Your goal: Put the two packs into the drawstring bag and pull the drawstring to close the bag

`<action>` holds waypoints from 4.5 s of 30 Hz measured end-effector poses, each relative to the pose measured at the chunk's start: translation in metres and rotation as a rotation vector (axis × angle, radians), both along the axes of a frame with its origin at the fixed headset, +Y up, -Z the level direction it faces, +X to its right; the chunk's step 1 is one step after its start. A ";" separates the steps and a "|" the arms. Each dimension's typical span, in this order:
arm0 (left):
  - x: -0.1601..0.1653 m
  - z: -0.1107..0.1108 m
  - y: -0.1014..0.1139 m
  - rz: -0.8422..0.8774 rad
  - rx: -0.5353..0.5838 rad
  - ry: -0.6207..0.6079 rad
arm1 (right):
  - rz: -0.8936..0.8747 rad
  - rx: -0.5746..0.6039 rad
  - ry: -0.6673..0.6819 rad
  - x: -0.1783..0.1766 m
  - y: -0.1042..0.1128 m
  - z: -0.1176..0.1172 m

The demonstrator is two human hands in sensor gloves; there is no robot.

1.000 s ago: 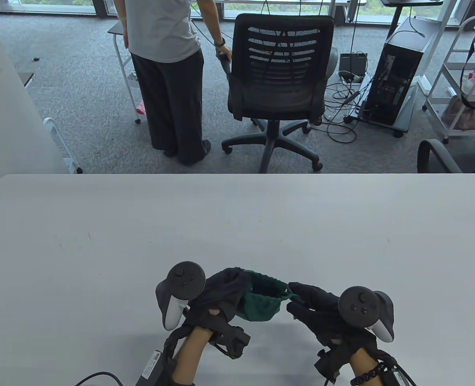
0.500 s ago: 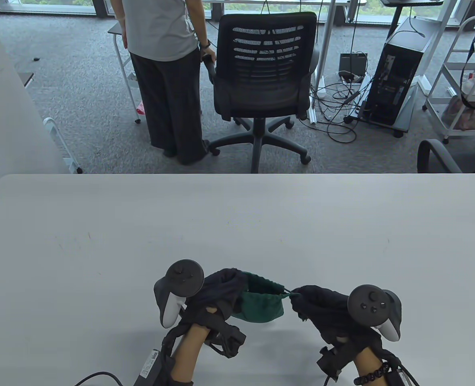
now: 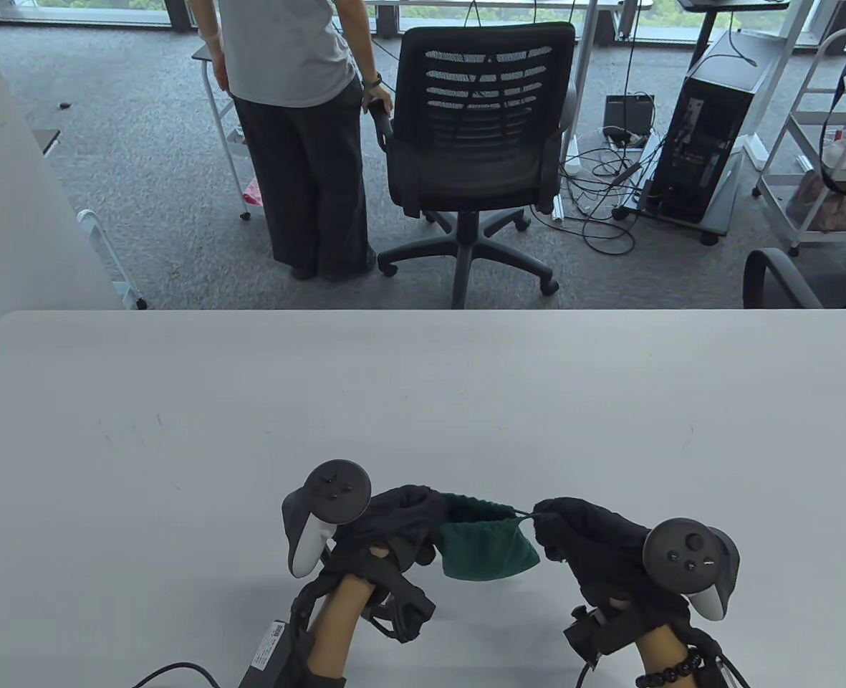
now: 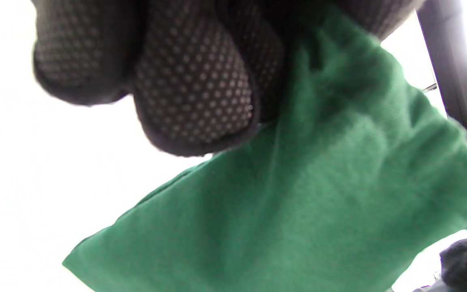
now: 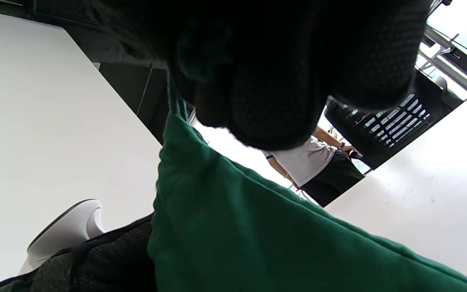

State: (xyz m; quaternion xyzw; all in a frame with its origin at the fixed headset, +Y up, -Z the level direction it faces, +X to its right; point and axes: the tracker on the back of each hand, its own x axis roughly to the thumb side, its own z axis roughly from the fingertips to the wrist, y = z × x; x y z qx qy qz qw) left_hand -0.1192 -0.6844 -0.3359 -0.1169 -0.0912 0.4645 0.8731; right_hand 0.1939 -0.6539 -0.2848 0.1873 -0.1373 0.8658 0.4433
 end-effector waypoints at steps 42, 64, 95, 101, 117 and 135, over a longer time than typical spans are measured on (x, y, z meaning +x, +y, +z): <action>0.082 0.038 0.033 -0.346 0.635 -0.326 | 0.077 0.177 -0.011 -0.024 0.010 0.012; 0.067 0.037 0.035 -0.407 0.631 -0.262 | 0.083 0.112 0.009 -0.027 0.002 0.009; 0.055 0.028 0.032 -0.453 0.534 -0.233 | -0.113 0.024 -0.022 -0.001 0.004 0.002; 0.052 0.024 0.029 -0.465 0.520 -0.220 | -0.140 0.034 -0.039 0.005 0.006 0.002; 0.047 0.016 0.022 -0.429 0.488 -0.190 | -0.214 0.116 -0.105 0.018 0.014 0.008; 0.047 0.021 0.023 -0.389 0.485 -0.223 | -0.235 0.123 -0.115 0.025 0.010 0.007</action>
